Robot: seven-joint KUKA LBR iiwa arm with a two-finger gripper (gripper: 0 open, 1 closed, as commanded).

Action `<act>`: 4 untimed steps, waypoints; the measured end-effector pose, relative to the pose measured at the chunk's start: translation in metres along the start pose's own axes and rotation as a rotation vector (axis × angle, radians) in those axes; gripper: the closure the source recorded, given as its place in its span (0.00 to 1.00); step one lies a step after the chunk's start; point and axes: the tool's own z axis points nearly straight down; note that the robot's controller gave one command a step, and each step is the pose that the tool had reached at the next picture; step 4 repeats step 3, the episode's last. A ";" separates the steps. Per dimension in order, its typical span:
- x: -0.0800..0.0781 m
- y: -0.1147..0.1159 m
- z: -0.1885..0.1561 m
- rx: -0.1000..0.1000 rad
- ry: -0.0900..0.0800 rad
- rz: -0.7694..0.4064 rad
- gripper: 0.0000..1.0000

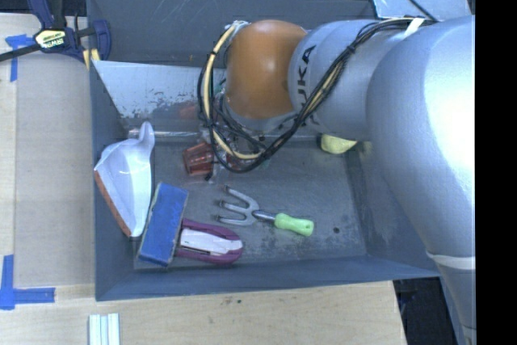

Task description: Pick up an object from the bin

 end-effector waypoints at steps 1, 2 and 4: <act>0.000 0.000 0.000 0.000 0.000 0.000 1.00; 0.003 0.000 -0.036 0.001 0.008 0.000 1.00; 0.001 0.000 -0.068 0.000 0.004 0.000 1.00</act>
Offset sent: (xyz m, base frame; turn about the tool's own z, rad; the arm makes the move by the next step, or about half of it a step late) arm -0.0001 0.0001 0.0927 -0.0001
